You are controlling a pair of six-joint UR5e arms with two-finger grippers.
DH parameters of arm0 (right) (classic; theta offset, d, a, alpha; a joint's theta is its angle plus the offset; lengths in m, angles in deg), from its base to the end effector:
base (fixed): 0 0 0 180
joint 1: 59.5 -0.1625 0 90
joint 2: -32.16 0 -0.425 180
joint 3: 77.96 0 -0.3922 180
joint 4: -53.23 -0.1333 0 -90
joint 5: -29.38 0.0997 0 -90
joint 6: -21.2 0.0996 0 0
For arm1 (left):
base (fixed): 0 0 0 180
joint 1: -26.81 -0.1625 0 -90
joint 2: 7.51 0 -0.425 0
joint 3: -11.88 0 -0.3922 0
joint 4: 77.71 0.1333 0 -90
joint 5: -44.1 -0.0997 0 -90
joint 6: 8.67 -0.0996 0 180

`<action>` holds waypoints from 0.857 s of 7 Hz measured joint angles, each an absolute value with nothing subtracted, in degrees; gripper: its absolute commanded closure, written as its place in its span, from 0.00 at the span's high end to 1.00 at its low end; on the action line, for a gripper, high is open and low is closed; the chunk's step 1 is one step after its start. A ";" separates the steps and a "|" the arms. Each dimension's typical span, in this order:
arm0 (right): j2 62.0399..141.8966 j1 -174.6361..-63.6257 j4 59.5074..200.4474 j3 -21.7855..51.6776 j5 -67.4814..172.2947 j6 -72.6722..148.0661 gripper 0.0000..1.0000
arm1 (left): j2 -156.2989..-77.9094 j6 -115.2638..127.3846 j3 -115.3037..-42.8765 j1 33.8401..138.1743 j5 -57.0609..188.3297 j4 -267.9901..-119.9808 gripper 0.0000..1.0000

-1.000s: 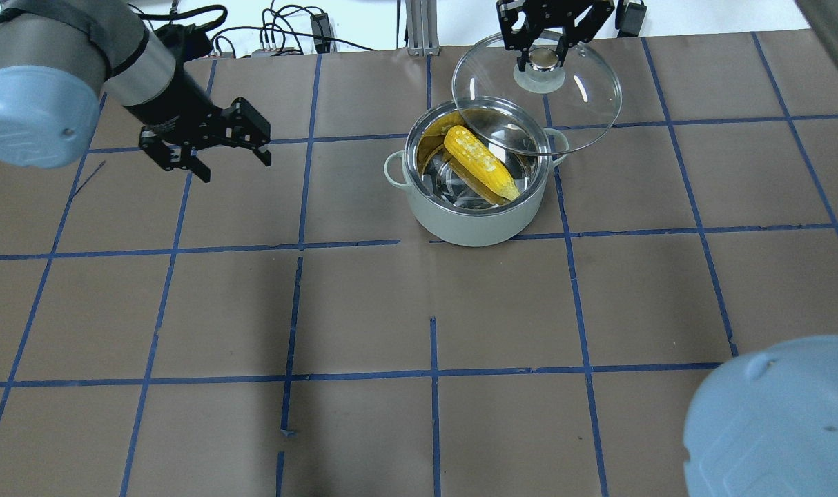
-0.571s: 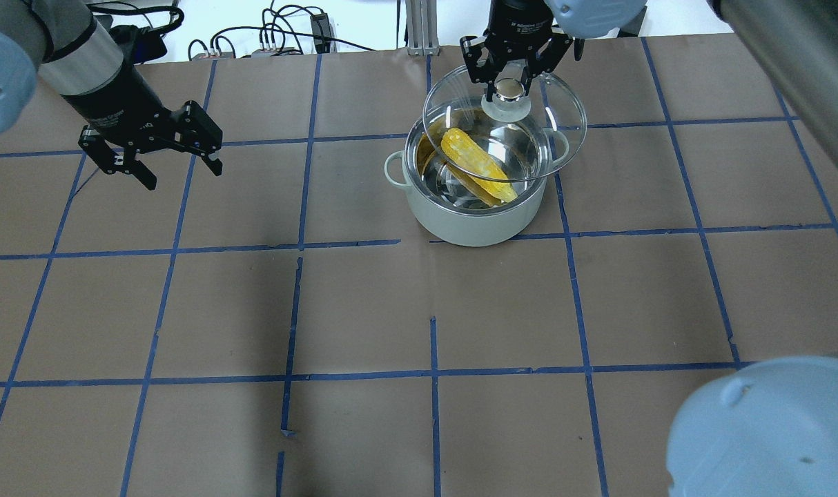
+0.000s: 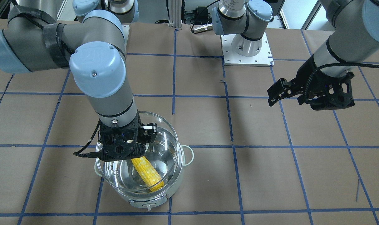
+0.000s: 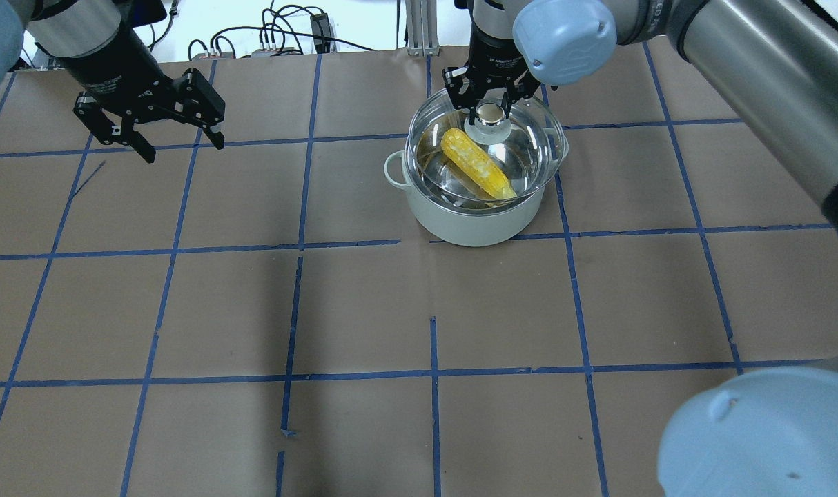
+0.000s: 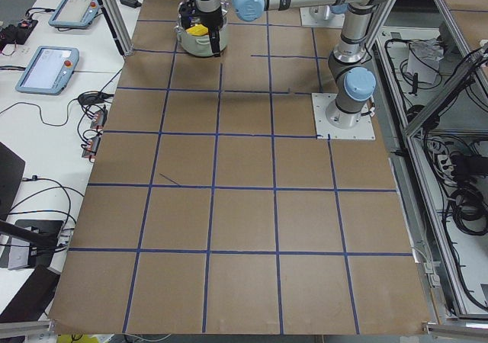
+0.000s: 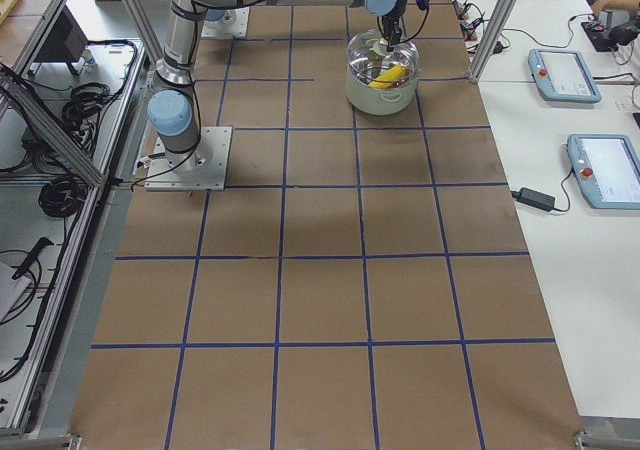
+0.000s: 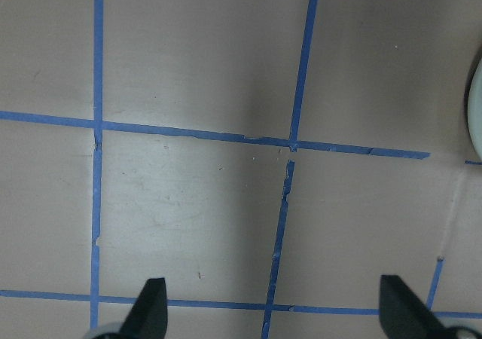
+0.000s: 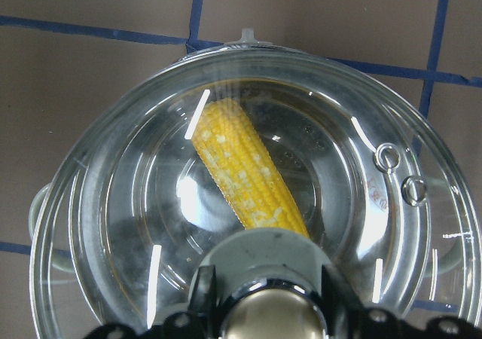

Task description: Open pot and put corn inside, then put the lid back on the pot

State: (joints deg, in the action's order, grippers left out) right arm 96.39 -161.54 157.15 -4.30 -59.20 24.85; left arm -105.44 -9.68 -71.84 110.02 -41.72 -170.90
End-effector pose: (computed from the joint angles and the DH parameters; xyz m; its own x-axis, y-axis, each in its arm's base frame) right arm 0.2744 -0.6356 0.3895 -0.9886 -0.1479 -0.0296 -0.1453 0.9864 -0.0766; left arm -0.0755 -0.5545 0.4647 -0.9915 -0.1066 0.0741 -0.1003 0.9915 0.0831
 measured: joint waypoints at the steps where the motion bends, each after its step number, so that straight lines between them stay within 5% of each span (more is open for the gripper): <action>1: 96.36 -161.70 158.48 -3.40 -58.69 24.84 0.21 | -105.45 -8.76 -72.14 111.19 -41.73 -170.77 1.00; 6: 95.04 -161.86 160.44 -2.66 -57.63 24.89 0.21 | -105.43 -8.18 -71.66 111.82 -41.14 -170.93 1.00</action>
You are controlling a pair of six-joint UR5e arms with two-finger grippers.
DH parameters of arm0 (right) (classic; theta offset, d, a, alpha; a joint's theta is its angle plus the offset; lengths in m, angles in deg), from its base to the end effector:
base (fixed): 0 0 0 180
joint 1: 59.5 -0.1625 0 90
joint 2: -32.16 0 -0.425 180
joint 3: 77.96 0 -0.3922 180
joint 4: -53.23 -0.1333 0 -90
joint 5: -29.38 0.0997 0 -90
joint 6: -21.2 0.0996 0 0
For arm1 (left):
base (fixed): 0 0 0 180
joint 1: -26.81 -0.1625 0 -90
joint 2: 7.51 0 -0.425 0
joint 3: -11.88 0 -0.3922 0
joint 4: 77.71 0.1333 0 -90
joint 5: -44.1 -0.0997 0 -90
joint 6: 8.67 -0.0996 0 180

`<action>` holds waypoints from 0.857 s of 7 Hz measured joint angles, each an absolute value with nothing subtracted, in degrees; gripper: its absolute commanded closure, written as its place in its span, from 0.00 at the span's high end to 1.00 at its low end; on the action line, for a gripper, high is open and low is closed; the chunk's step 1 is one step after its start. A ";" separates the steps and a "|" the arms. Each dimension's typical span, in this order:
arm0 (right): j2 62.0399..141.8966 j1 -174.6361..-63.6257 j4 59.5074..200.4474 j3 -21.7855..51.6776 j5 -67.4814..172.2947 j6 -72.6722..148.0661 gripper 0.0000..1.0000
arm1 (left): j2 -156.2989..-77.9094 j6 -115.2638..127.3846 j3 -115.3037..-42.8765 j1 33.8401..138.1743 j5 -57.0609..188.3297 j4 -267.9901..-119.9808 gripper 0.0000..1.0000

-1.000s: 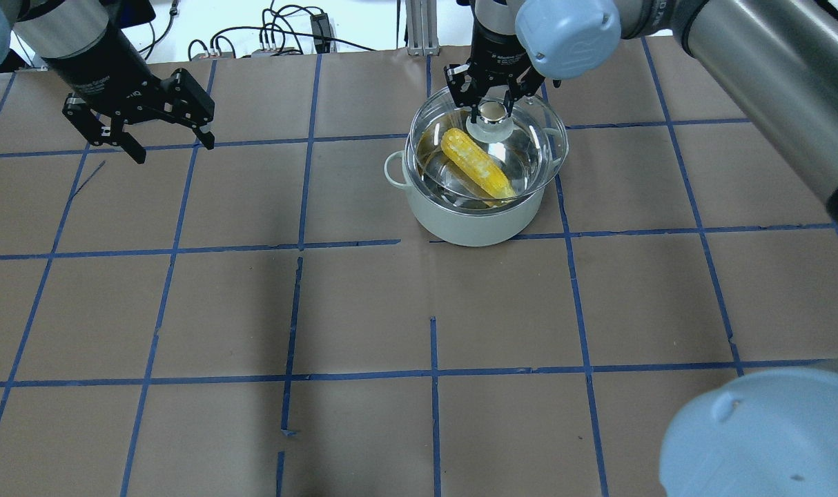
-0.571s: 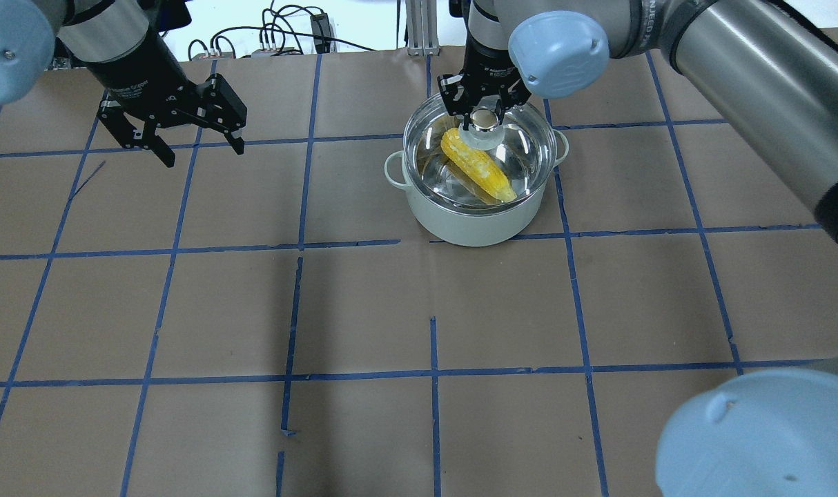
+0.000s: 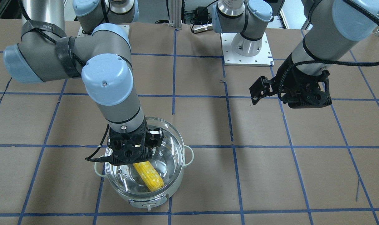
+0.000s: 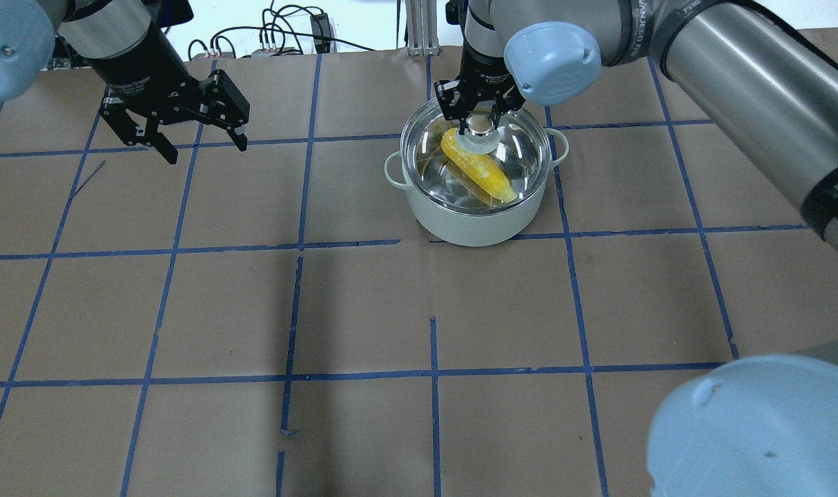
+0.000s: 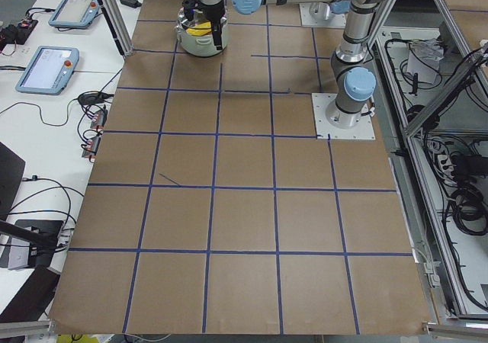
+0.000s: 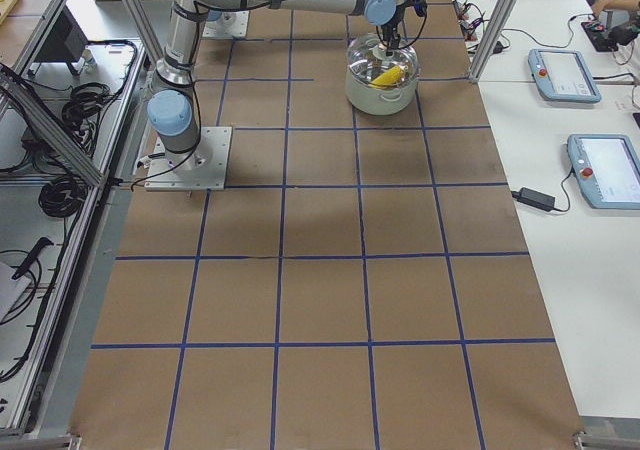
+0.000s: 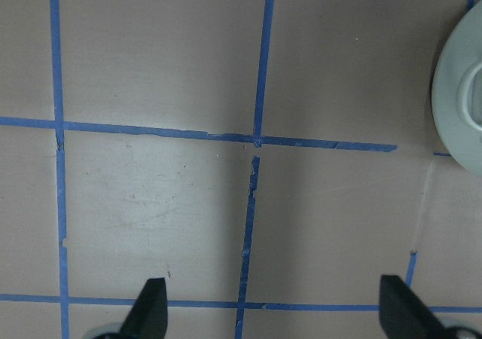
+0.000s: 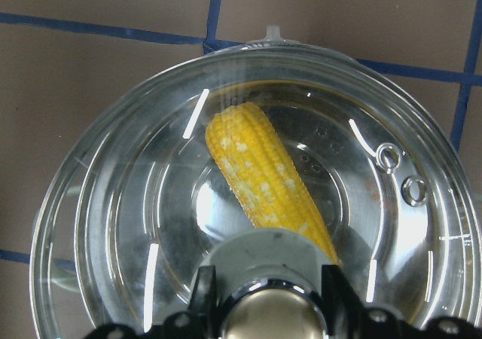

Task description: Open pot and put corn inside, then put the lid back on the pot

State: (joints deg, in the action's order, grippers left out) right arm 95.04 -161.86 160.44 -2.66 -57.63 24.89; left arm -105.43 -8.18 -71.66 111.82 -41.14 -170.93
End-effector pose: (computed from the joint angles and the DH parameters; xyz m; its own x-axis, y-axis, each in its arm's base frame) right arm 0.2818 -0.6389 0.3656 -0.9863 -0.1549 -0.0572 -0.1501 0.9854 -0.0800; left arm -0.0939 -0.5522 0.4664 -0.9914 -0.1019 0.0820 -0.0952 0.9921 0.0823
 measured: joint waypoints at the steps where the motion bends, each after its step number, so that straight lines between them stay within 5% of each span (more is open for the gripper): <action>1: 94.90 -161.88 160.56 -2.65 -57.65 24.89 0.21 | -105.42 -8.16 -71.67 111.80 -40.97 -170.95 1.00; 6: 94.39 -161.81 160.63 -2.66 -57.77 24.68 0.21 | -103.75 -8.54 -72.51 111.77 -41.63 -171.53 1.00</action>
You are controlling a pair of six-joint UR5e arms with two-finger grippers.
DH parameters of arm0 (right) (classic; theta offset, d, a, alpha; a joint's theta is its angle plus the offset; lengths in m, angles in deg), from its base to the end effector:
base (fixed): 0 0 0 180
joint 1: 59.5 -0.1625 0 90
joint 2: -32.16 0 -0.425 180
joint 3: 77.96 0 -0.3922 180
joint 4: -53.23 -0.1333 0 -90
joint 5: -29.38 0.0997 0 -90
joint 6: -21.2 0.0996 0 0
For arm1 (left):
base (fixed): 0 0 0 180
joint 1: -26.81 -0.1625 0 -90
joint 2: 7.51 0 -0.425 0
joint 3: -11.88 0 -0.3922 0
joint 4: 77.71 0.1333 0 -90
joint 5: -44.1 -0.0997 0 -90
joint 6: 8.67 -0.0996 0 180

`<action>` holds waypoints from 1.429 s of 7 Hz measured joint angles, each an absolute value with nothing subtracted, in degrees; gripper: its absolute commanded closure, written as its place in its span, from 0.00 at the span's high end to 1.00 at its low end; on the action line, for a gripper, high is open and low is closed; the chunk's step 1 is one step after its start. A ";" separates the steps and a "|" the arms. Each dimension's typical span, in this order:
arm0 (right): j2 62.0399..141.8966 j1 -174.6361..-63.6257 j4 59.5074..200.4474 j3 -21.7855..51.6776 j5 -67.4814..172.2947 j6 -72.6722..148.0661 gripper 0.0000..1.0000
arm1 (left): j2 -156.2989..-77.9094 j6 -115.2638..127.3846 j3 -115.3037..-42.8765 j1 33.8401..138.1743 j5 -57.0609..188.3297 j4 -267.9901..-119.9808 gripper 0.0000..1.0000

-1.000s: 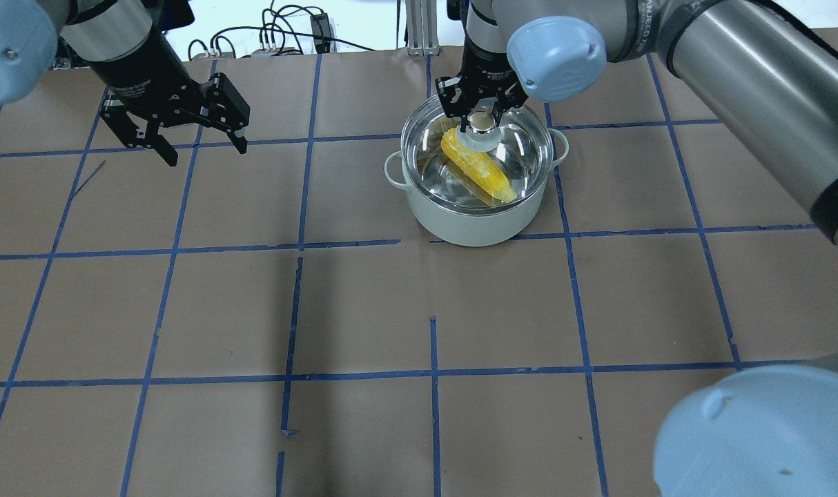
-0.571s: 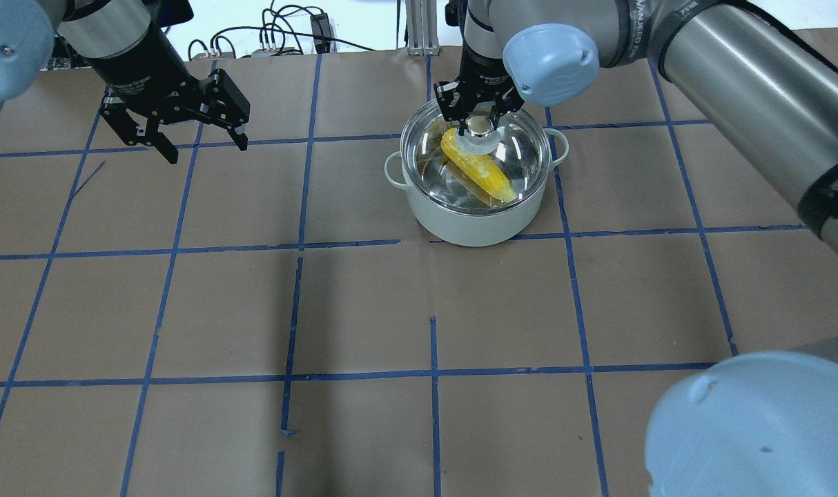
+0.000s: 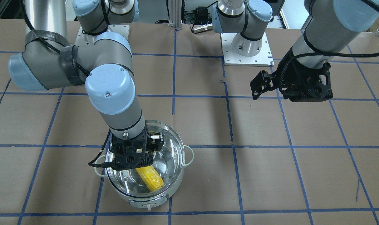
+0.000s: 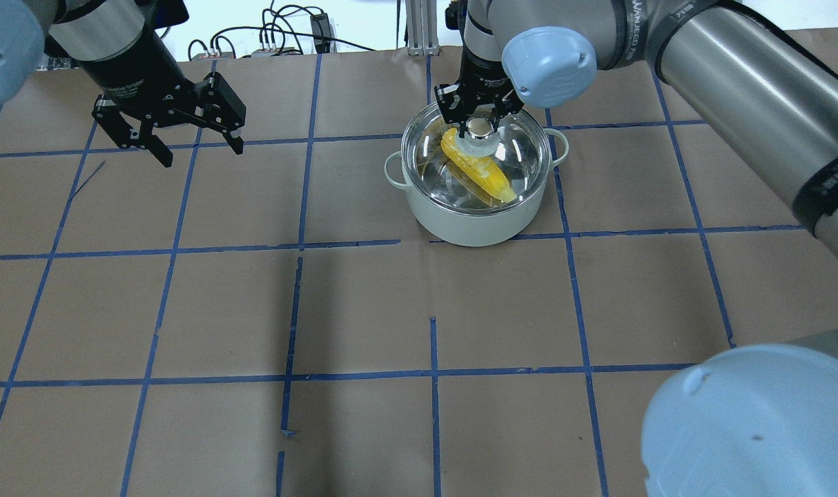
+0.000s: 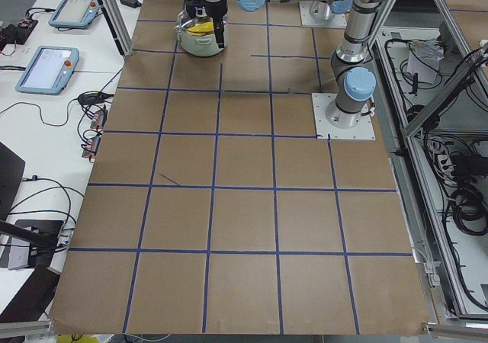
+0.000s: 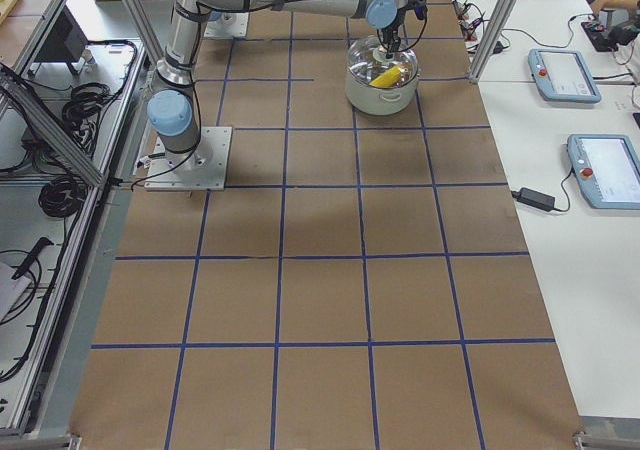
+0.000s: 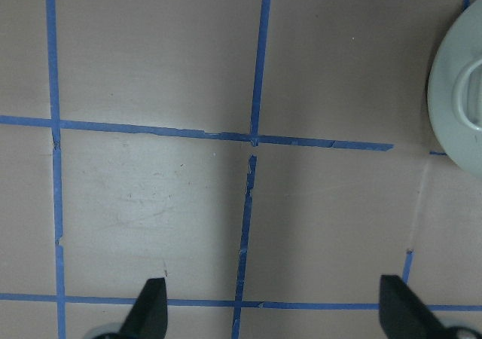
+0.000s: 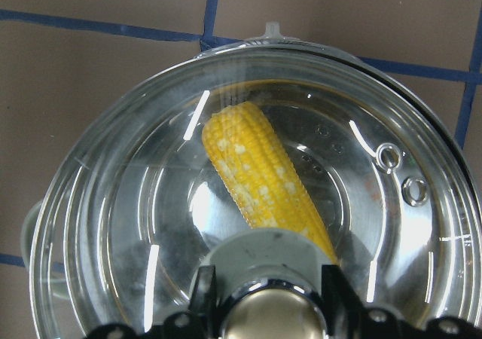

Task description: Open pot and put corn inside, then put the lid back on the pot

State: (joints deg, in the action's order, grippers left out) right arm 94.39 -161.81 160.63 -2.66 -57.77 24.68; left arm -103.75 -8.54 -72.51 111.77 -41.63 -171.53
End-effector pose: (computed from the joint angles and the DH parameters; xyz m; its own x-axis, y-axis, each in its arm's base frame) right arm 0.2815 -0.6417 0.3582 -0.9861 -0.1571 -0.0541 -0.1530 0.9856 -0.0724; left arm -0.0936 -0.5404 0.4739 -0.9927 -0.0956 0.0741 -0.0898 0.9929 0.0778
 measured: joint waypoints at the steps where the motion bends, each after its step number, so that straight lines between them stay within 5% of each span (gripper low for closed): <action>1: 94.38 -161.80 160.63 -2.65 -57.77 24.56 0.29 | -103.70 -8.57 -72.54 111.79 -41.66 -171.66 1.00; 2: 94.35 -161.80 160.65 -2.68 -57.74 24.34 0.54 | -103.94 -8.58 -72.37 111.80 -41.66 -171.69 1.00; 5: 93.92 -161.70 162.00 -3.03 -57.72 23.27 0.80 | -105.25 -8.58 -72.23 111.80 -41.26 -171.31 1.00; 8: 93.88 -161.17 162.28 -3.21 -57.73 21.70 0.84 | -105.18 -8.58 -72.47 111.73 -41.57 -171.48 1.00; 10: 94.10 -160.08 161.95 -3.29 -57.75 20.91 0.94 | -105.13 -8.58 -72.41 111.72 -41.59 -171.56 1.00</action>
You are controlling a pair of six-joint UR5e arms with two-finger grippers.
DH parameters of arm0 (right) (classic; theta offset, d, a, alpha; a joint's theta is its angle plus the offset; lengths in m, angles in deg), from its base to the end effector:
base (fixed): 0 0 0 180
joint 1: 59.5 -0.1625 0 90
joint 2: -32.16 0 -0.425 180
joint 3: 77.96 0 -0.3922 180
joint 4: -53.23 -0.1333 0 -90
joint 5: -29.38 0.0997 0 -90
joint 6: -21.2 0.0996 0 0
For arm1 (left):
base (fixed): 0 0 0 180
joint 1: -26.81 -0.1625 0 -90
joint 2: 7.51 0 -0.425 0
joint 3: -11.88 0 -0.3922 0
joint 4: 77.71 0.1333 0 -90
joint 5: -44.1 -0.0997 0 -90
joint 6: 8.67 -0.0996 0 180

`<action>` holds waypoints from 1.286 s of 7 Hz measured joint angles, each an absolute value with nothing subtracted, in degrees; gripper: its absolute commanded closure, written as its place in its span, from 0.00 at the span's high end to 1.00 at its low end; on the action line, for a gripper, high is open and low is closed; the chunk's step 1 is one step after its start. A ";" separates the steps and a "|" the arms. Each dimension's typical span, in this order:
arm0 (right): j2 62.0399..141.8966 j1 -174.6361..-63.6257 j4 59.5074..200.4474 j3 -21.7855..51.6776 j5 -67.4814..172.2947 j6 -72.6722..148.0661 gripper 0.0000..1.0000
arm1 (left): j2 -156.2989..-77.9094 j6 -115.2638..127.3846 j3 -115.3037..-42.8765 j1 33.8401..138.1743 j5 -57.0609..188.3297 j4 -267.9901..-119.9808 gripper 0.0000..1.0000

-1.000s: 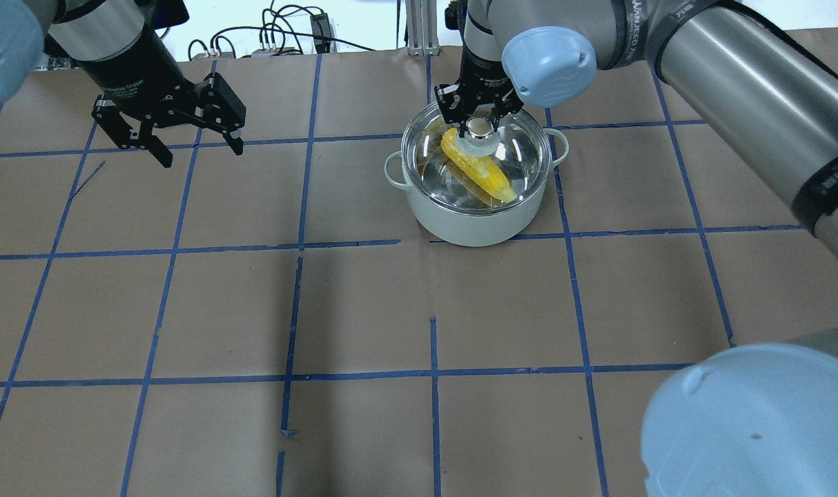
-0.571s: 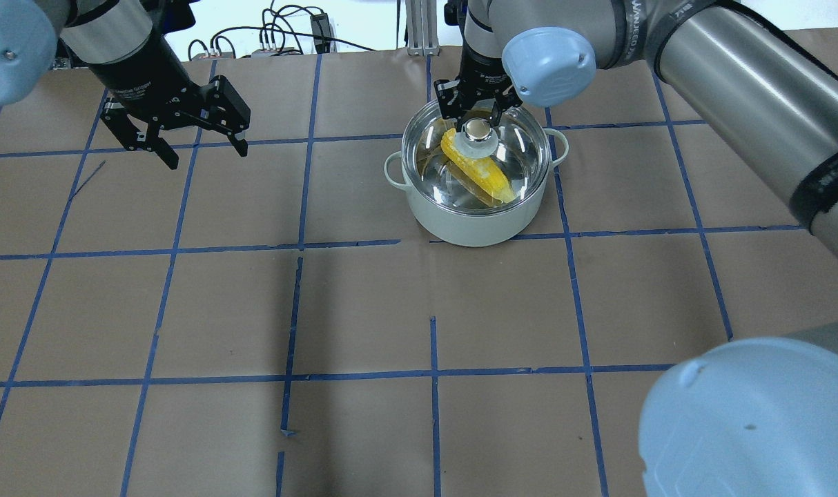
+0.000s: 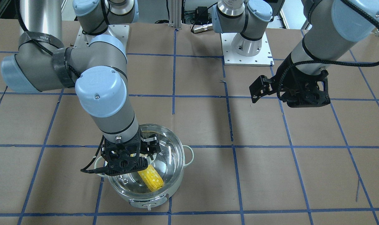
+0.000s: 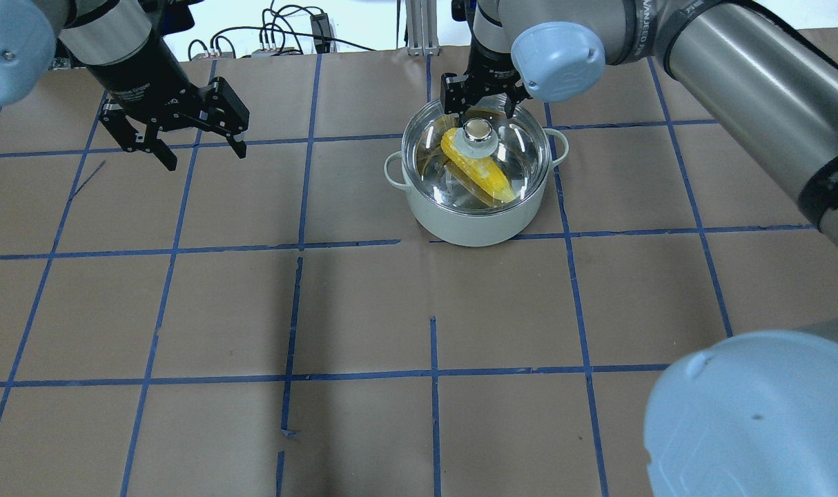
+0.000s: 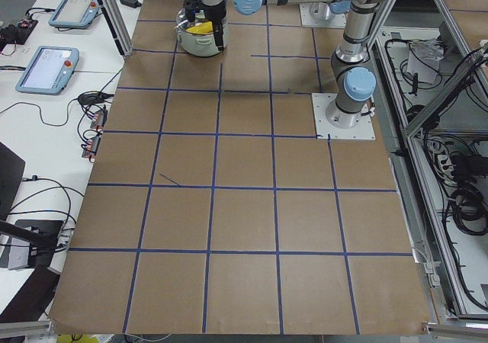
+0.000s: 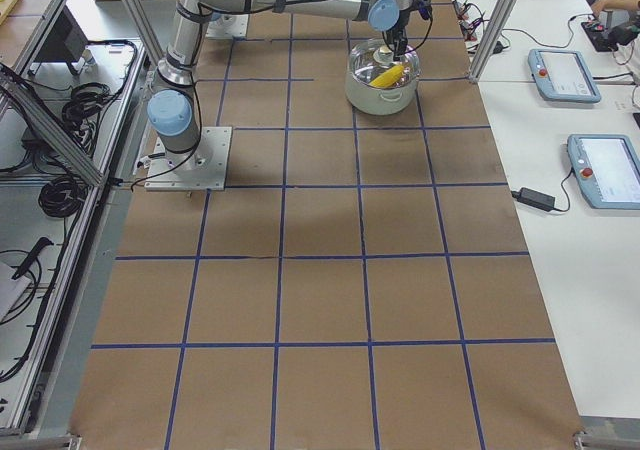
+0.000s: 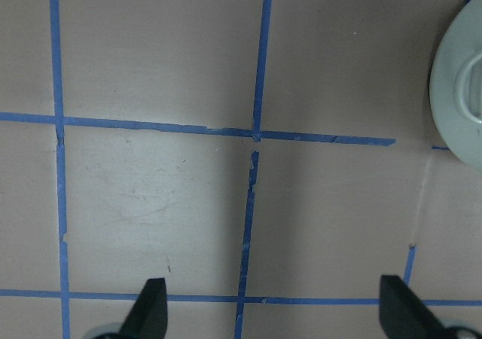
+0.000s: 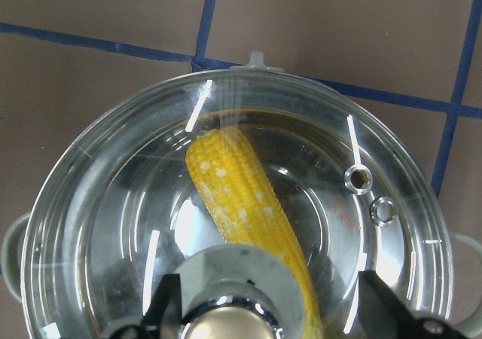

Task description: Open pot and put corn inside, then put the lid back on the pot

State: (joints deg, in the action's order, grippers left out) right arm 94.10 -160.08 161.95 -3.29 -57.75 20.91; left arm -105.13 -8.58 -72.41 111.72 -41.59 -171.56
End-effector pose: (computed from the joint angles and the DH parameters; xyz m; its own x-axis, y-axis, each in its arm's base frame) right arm 0.2630 -0.6549 0.3626 -0.9799 -0.1935 -0.0493 -0.1876 0.9767 -0.1046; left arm -0.0925 -0.5479 0.4619 -0.9924 -0.0975 0.0746 -0.0898 0.9909 0.1005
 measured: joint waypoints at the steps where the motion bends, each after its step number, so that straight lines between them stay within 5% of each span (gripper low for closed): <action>1: 94.24 -159.22 161.62 -3.52 -57.78 20.65 0.99 | -104.98 -8.58 -72.47 111.68 -41.59 -171.57 1.00; 9: 99.58 -150.86 146.01 -13.97 -58.33 12.88 0.99 | -104.88 -8.58 -72.77 111.71 -41.73 -171.51 1.00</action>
